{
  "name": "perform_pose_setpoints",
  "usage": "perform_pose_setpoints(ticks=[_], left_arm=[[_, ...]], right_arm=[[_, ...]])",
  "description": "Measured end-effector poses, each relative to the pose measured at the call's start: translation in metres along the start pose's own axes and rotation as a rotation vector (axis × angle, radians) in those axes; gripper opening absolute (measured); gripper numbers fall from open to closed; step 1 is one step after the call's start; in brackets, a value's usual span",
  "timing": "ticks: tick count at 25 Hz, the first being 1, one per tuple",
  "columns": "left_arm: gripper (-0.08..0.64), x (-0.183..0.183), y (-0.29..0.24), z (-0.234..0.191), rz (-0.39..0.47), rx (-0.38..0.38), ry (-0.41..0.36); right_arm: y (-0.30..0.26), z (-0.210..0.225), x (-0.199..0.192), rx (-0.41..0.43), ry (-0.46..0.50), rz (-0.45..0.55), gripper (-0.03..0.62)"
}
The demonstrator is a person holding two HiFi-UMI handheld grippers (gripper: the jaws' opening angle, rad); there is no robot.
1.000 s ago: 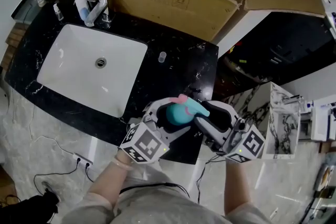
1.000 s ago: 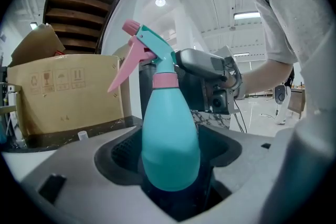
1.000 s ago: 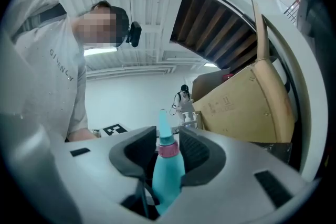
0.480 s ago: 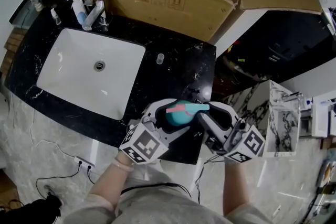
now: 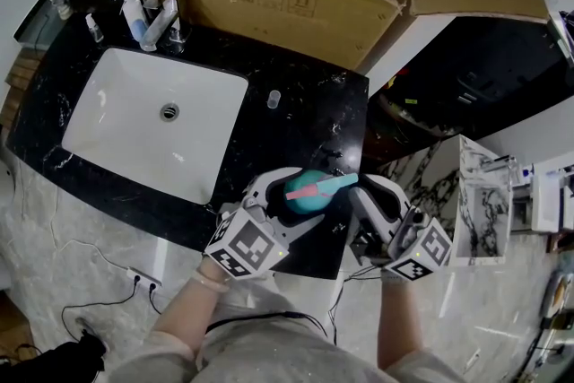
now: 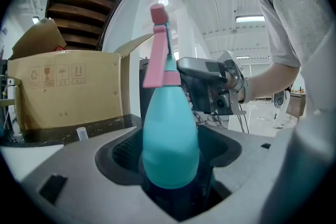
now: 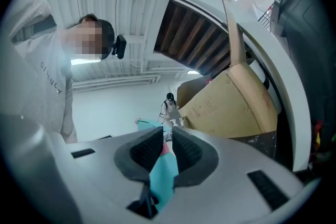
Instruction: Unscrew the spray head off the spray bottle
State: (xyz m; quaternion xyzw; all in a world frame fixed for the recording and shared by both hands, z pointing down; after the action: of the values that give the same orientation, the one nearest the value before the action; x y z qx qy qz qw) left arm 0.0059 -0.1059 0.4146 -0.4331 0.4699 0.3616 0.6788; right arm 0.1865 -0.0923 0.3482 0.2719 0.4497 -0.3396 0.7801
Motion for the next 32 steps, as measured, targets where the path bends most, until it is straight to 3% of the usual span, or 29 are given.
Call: perform_pose_setpoints(ticks=[3, 12, 17, 21, 26, 32], left_arm=[[0.334, 0.0, 0.0, 0.0, -0.002, -0.001, 0.0], [0.334, -0.002, 0.0, 0.0, -0.001, -0.001, 0.006], [0.334, -0.002, 0.001, 0.0, 0.001, -0.004, 0.013], [0.334, -0.004, 0.001, -0.001, 0.002, 0.0, 0.018], [0.334, -0.001, 0.001, -0.002, 0.0, 0.0, 0.012], [0.334, 0.0, 0.001, -0.003, 0.002, -0.001, 0.014]], right_arm=[[-0.002, 0.002, 0.003, -0.025, 0.002, 0.021, 0.049], [-0.027, -0.002, 0.008, -0.117, 0.119, -0.041, 0.053], [0.0, -0.033, 0.013, -0.069, 0.082, 0.066, 0.175], [-0.002, -0.067, -0.001, -0.131, 0.172, -0.013, 0.277], [-0.021, -0.074, -0.024, -0.239, 0.229, -0.087, 0.304], [-0.019, -0.064, -0.024, -0.316, 0.181, -0.084, 0.285]])
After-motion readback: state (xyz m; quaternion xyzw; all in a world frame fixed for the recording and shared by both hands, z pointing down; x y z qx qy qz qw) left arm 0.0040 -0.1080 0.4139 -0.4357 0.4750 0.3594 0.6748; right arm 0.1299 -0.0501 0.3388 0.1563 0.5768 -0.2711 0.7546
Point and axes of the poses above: the fingertips, and each gripper's own axes: y backward along the fingers, z to its right, x out of its top, the point moved 9 cm from there along y, backward along the fingers, and after that the axes turned 10 degrees about -y, right-handed, at the moved point
